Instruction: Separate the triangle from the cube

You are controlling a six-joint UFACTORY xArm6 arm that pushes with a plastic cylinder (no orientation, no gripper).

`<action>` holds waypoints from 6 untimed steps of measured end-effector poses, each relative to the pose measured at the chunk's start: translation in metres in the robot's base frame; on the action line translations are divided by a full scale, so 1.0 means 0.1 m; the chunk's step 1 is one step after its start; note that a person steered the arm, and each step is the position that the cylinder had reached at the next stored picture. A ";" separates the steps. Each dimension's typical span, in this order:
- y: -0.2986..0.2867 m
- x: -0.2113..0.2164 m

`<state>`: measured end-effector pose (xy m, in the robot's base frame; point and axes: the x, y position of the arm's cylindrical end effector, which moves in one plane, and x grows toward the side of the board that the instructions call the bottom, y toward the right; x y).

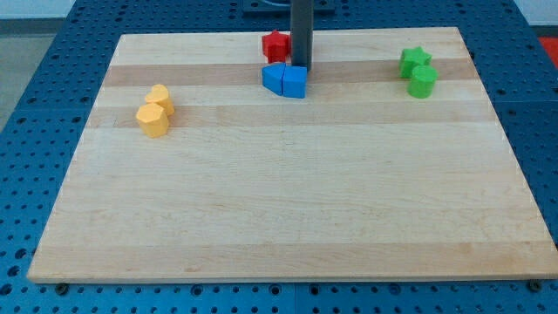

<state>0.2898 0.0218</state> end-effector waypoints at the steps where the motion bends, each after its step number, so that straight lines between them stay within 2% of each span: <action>1: 0.00 0.12; 3: -0.01 0.28; 6: -0.59 0.25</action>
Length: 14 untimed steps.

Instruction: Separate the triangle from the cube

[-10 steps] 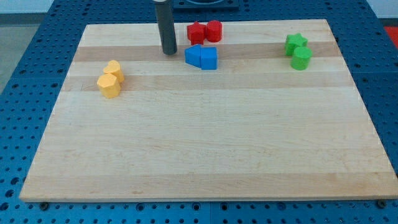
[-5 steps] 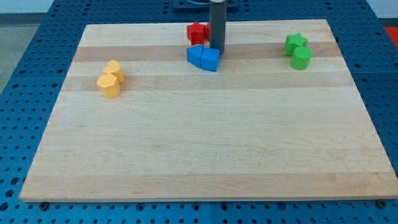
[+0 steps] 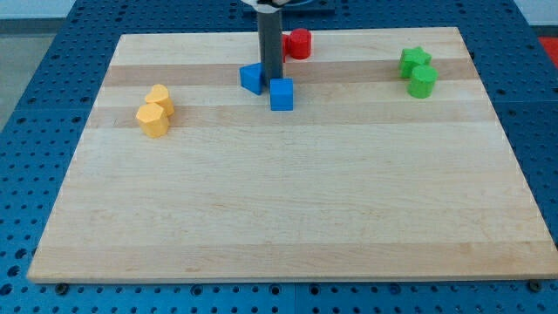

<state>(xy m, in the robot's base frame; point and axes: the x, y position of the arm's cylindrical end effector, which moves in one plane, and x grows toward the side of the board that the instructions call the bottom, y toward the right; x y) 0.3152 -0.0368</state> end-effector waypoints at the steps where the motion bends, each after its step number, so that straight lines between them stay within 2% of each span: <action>1: -0.19 -0.07; 3: -0.43 -0.32; 4: -0.61 -0.32; 9: -1.03 -0.07; 14: -0.97 0.27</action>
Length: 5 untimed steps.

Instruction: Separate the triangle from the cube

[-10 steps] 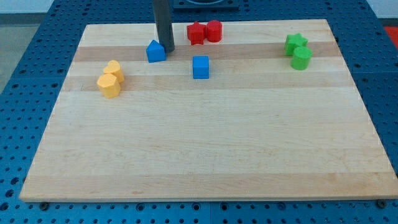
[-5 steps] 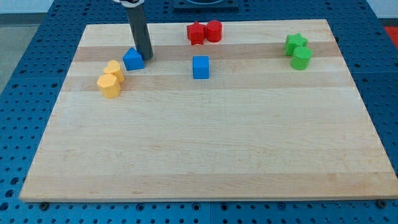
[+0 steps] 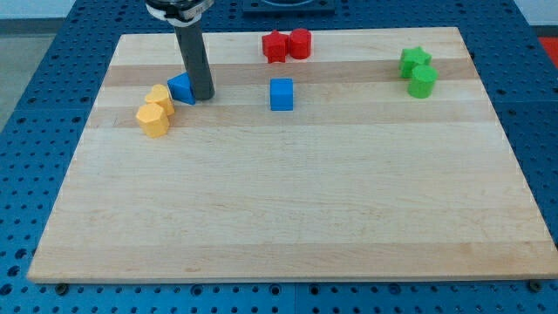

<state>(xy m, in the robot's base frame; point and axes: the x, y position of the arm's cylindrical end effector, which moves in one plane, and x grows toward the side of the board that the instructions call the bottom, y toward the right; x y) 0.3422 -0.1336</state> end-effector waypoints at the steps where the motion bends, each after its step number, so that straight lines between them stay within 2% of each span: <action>1: -0.01 0.00; 5: -0.12 -0.04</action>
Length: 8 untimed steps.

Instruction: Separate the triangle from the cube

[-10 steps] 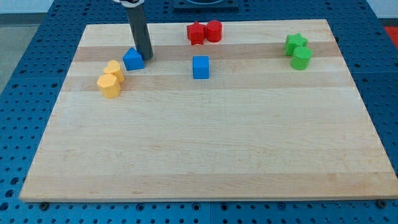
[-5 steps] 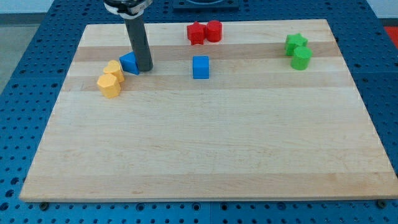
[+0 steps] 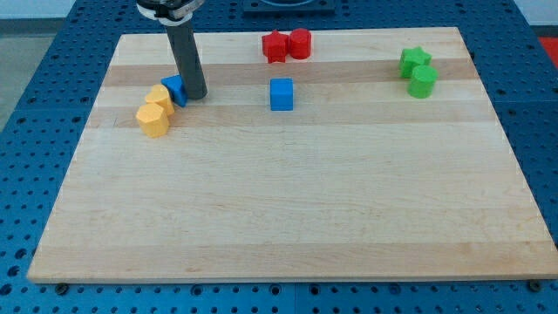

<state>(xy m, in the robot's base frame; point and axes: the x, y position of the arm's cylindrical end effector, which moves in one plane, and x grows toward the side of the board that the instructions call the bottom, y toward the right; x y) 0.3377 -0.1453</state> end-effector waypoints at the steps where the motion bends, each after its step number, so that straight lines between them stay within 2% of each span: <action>1: -0.01 -0.08; 4: -0.11 -0.09; 6: 0.18 -0.10; 7: 0.23 0.04; 8: 0.23 0.42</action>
